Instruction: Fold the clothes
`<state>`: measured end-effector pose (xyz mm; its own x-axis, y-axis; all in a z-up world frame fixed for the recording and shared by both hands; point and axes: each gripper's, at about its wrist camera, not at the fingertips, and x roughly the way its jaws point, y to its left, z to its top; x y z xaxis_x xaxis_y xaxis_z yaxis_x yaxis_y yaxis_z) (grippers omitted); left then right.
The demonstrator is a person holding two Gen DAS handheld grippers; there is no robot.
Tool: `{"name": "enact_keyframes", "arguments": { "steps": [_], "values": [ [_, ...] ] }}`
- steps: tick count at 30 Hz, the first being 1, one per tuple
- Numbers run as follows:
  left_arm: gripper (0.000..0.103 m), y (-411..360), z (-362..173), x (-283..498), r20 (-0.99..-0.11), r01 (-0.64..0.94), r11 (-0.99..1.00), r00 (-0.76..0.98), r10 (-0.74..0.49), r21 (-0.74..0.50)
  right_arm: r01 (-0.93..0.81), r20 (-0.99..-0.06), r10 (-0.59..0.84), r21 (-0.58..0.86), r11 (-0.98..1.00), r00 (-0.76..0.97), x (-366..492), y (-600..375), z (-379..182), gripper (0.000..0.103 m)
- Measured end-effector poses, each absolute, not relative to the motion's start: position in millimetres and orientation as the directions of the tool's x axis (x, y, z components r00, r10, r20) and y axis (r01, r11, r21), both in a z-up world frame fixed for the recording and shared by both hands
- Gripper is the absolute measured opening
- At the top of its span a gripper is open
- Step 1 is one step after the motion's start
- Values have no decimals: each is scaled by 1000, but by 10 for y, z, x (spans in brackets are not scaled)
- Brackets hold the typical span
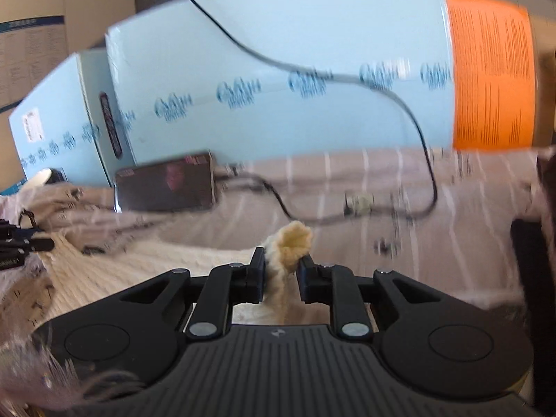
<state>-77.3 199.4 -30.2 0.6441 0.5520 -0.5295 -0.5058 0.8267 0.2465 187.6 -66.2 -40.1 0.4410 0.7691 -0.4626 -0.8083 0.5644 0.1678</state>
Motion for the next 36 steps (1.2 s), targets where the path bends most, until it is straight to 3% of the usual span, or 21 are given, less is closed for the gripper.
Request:
{"name": "enact_keyframes", "arguments": {
  "steps": [3, 7, 8, 12, 19, 21, 23, 25, 28, 32, 36],
  "values": [
    [62, 2068, -118, -979, -508, -562, 813, 662, 552, 151, -796, -451, 782, 219, 564, 430, 1909, -747, -426, 25],
    [74, 1993, 165, -1486, -454, -639, 769, 678, 578, 25, -781, -396, 790, 234, 580, 468, 1858, -902, -376, 49],
    [75, 1957, 204, -1626, -449, -646, 763, 686, 572, -13, -777, -382, 793, 240, 581, 475, 1842, -936, -358, 55],
    [75, 1720, 204, -2098, -441, -607, 785, 743, 504, -125, -778, -336, 810, 264, 570, 480, 1777, -1033, -298, 58],
    [75, 1512, -259, -2288, -564, -647, 742, 683, 464, -173, -805, -313, 841, 277, 524, 440, 1641, -1060, -273, 59],
    [74, 1462, -365, -2224, -585, -660, 740, 655, 478, -134, -811, -314, 845, 275, 516, 432, 1607, -1058, -280, 60],
    [73, 1395, -429, -2176, -587, -661, 744, 643, 492, -101, -812, -318, 845, 271, 516, 431, 1576, -1060, -294, 60],
    [41, 1306, -422, -2170, -566, -636, 765, 670, 480, -104, -811, -322, 845, 277, 515, 426, 1554, -1073, -313, 60],
    [26, 1144, -333, -2206, -507, -633, 772, 684, 524, -57, -812, -323, 845, 274, 515, 426, 1533, -1075, -327, 60],
    [24, 1035, -168, -2332, -419, -676, 736, 677, 605, -30, -811, -317, 848, 283, 513, 426, 1532, -1093, -330, 60],
    [29, 1137, -355, -2239, -519, -685, 728, 616, 593, 18, -822, -314, 863, 300, 485, 395, 1519, -1088, -315, 60]
  ]
}}
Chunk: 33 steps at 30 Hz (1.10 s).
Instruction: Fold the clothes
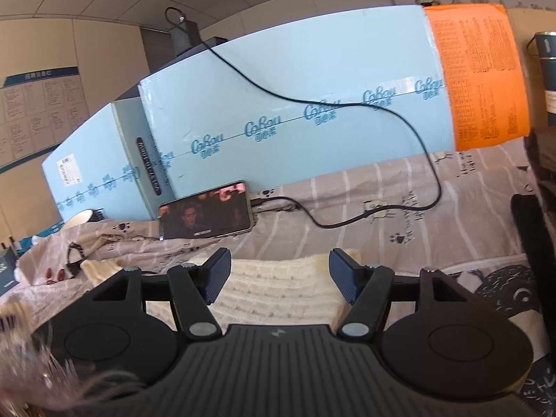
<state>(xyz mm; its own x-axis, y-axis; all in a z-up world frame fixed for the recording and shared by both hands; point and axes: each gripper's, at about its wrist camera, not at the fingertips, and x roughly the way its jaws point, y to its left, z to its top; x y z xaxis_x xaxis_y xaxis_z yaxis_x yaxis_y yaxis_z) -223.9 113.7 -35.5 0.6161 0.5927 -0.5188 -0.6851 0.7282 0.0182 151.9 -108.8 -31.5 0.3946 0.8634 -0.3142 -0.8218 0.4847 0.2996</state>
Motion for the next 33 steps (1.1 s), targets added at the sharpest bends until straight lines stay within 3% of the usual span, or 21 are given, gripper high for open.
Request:
{"name": "enact_keyframes", "arguments": {
  "steps": [2, 4, 6, 10, 12, 15, 16, 21, 25, 29, 33],
  "values": [
    [40, 1163, -397, -2259, -519, -707, 708, 605, 604, 0, -835, -310, 879, 313, 453, 361, 1501, -1091, -308, 60],
    [64, 1215, -406, -2352, -522, -724, 682, 621, 584, -98, -851, -298, 896, 317, 419, 330, 1457, -1103, -290, 60],
    [69, 1273, -419, -2446, -527, -715, 664, 659, 537, -217, -867, -290, 913, 325, 377, 288, 1405, -1103, -269, 60],
    [83, 1297, -433, -2431, -526, -671, 681, 708, 471, -292, -893, -285, 948, 375, 248, 144, 1262, -1085, -237, 60],
    [80, 1339, -438, -2430, -510, -653, 675, 733, 451, -342, -900, -277, 960, 409, 150, 34, 1157, -1065, -236, 61],
    [33, 1305, -433, -2369, -499, -683, 672, 705, 503, -286, -896, -273, 955, 444, 17, -118, 975, -1022, -246, 61],
    [29, 1284, -425, -2349, -492, -681, 681, 705, 511, -269, -892, -273, 948, 452, -24, -164, 910, -1006, -251, 61],
    [25, 1010, -161, -2311, -348, -635, 746, 758, 552, -201, -906, -346, 898, 405, -121, -274, 573, -895, -327, 68],
    [25, 654, 54, -2176, -252, -485, 857, 864, 437, -177, -897, -353, 905, 436, -66, -238, 620, -884, -382, 68],
    [25, 293, 73, -1869, -265, -282, 947, 935, 237, -150, -826, -266, 952, 562, 27, -150, 943, -1043, -375, 68],
    [28, 44, -143, -1523, -408, -193, 977, 902, 141, -89, -800, -232, 968, 597, 66, -94, 1080, -1118, -355, 68]
  ]
}}
